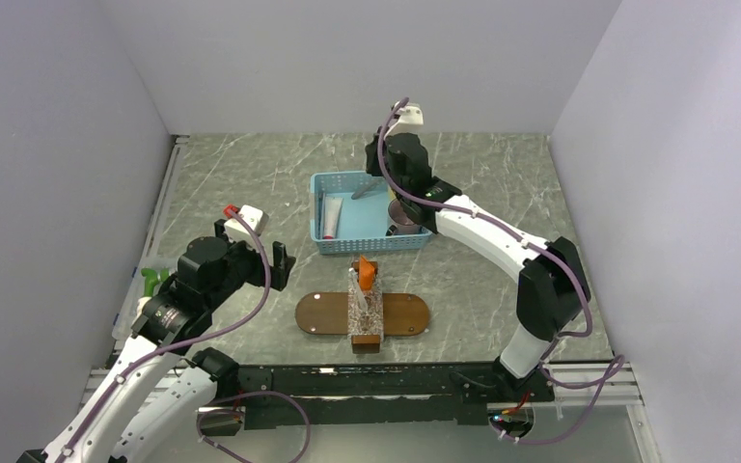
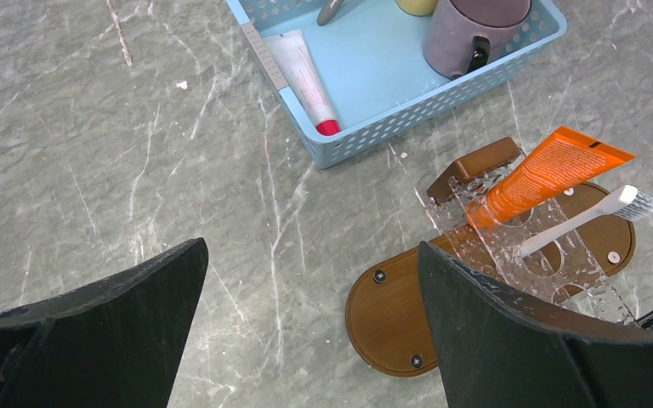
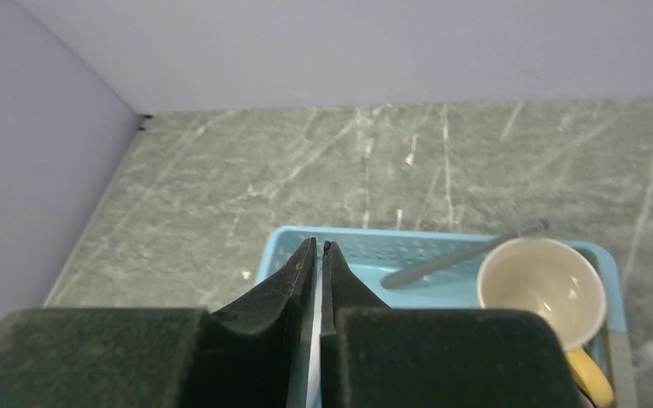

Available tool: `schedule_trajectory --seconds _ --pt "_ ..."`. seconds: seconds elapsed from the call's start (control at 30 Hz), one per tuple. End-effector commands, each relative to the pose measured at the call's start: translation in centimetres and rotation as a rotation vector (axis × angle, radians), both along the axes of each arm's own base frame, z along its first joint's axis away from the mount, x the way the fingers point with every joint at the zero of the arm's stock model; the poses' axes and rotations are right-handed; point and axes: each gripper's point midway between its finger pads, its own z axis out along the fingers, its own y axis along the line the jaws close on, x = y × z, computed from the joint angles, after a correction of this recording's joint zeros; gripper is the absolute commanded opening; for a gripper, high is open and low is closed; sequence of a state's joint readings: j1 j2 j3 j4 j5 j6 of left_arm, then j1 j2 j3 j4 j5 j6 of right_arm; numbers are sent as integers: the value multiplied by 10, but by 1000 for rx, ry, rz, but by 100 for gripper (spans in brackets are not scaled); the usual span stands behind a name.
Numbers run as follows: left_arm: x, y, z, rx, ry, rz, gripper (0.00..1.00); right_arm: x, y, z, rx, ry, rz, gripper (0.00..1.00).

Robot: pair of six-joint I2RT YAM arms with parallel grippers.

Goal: Prepare toiletry sets of a toothbrush and toothpaste on the tray

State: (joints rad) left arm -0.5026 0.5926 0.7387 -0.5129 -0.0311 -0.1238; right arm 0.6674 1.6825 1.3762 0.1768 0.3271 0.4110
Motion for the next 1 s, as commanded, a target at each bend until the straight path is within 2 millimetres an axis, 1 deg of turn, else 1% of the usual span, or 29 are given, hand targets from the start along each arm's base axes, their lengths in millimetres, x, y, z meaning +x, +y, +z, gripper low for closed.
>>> schedule_trajectory --seconds 0.0,0.03,0.07,0.13,0.23,0.3,0.33,0.4,0.53,0.73,0.87,0.97 --pt "4 -1 6 -7 -37 -6 99 4 -17 -12 -83 52 -76 13" --pt "4 0 6 -4 -35 -4 99 6 -19 -18 -104 72 -87 17" --pt "4 0 6 -1 -35 -3 99 8 -21 -24 -121 101 -95 19" --pt "4 1 4 6 -30 2 99 12 -22 -41 -147 170 -98 20" --pt "4 1 4 7 -33 -1 99 14 -22 -59 -138 244 -97 28" --pt "4 0 3 9 -29 -5 99 16 -22 -69 -125 275 -102 29" --pt "4 0 3 10 -28 -7 99 17 -22 -74 -114 290 -109 31" --pt "5 -1 1 13 -21 -8 99 20 -20 -82 -86 313 -115 37" --pt "5 -3 0 13 -18 -18 99 27 -11 -100 -44 363 -122 45" --pt "5 -1 0 18 -21 -14 99 34 4 -125 21 424 -127 47" --pt "5 -1 1 19 -28 -12 99 40 5 -136 49 443 -167 48" --pt "5 -1 1 18 -30 -13 99 43 3 -144 70 454 -206 50"
